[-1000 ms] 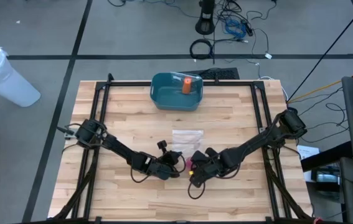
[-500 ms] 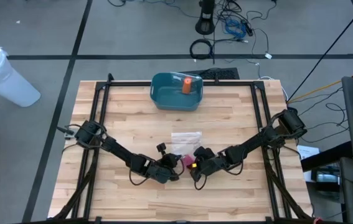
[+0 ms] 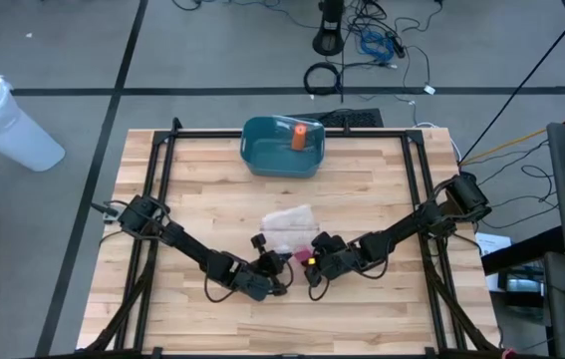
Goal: Roll bandage
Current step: Put the rolled pink bandage into the transparent zip lock
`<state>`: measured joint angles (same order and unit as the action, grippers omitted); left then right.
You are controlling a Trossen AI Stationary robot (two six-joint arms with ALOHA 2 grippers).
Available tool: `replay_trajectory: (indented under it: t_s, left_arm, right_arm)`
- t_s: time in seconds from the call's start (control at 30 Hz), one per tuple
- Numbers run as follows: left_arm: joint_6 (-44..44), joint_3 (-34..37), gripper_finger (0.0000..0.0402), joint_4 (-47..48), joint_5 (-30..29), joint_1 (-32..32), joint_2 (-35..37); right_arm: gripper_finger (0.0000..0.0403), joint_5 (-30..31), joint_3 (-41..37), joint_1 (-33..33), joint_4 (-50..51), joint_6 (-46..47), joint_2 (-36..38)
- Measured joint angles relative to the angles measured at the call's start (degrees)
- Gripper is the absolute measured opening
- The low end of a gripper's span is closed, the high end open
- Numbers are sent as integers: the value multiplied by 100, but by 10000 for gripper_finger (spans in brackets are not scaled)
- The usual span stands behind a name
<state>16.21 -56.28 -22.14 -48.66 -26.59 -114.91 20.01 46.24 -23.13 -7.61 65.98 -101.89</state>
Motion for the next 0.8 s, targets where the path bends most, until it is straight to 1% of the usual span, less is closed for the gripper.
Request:
replay_trajectory:
  t_s: [0.1,0.23,0.4,0.5,0.63,0.7,0.8]
  left_arm:
    - [-47,-74,0,12,0,-14,0]
    - [-50,-128,0,10,56,-17,2]
    - [-59,-131,0,17,96,-31,2]
    - [-57,-131,0,17,373,-28,2]
    - [-18,-135,0,47,690,21,-79]
    - [-15,-135,0,49,737,27,-109]
    - [-16,-137,0,58,766,28,-111]
  right_arm:
    - [61,-55,0,31,12,22,-2]
    - [61,-281,0,140,23,6,-2]
    - [61,-702,0,337,9,-1,-7]
    - [61,-1112,-8,489,-155,-22,-12]
    - [62,-1471,-20,683,-301,69,-24]
    - [68,-1592,-20,748,-344,99,-24]
    - [88,-1607,-20,795,-399,99,-7]
